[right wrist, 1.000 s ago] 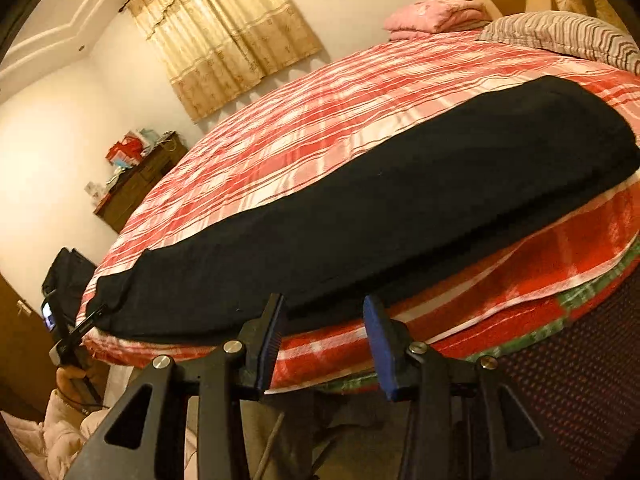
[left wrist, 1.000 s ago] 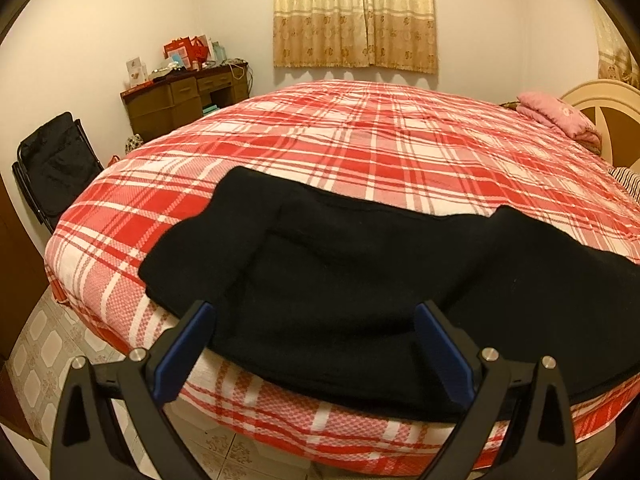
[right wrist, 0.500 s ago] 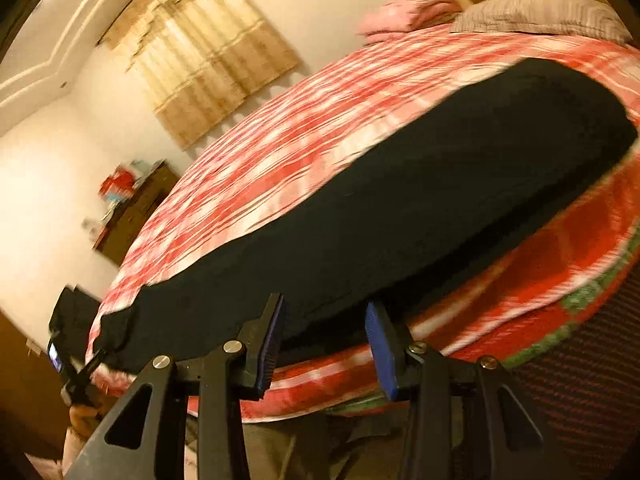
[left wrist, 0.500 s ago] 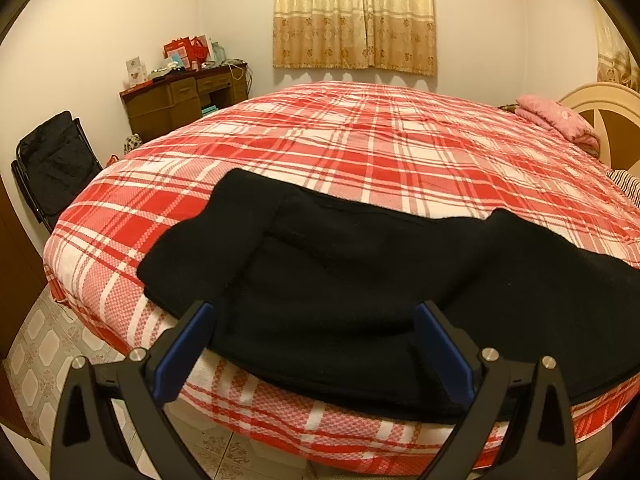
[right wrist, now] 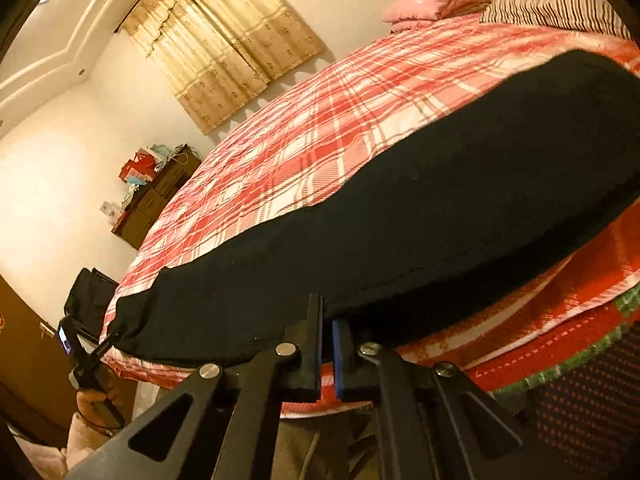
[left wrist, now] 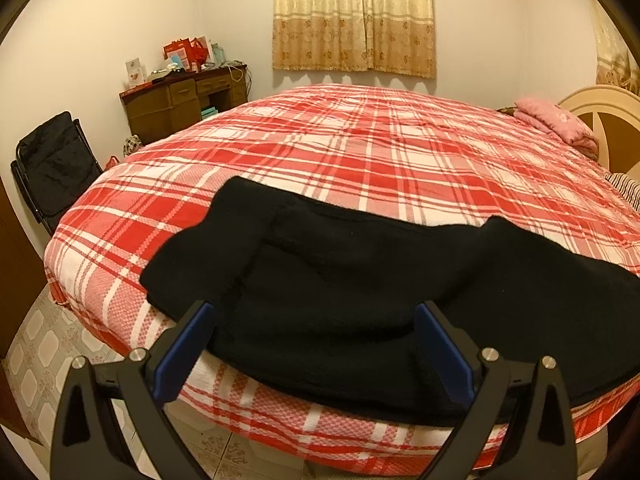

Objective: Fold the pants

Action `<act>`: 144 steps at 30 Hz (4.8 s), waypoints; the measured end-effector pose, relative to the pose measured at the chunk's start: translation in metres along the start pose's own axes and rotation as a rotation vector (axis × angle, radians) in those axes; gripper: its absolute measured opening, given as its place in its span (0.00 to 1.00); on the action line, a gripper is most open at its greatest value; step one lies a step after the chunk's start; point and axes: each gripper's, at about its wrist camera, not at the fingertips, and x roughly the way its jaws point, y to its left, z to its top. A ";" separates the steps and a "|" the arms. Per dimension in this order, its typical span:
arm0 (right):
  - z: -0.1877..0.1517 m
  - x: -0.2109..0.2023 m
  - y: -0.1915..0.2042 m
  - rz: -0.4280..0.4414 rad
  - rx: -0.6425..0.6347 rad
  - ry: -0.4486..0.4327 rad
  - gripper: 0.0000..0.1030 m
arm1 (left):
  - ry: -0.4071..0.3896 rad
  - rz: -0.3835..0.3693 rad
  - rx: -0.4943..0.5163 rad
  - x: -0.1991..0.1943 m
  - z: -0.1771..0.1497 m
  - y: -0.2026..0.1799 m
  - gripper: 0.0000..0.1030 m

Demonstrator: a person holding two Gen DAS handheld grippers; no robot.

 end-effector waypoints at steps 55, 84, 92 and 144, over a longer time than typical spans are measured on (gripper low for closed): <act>0.058 -0.088 -0.114 -0.443 0.158 -0.317 0.42 | 0.032 -0.098 0.125 -0.008 -0.006 -0.078 0.99; 0.037 0.008 0.124 -0.157 -0.490 -0.184 0.11 | 0.023 -0.093 0.049 -0.006 -0.004 -0.050 0.99; -0.068 0.113 0.179 -0.184 -0.895 -0.024 0.11 | 0.040 -0.080 0.017 0.002 -0.008 -0.036 0.99; 0.050 0.102 0.037 -0.240 -0.319 -0.030 0.24 | -0.041 -0.368 0.304 -0.013 0.012 -0.215 0.95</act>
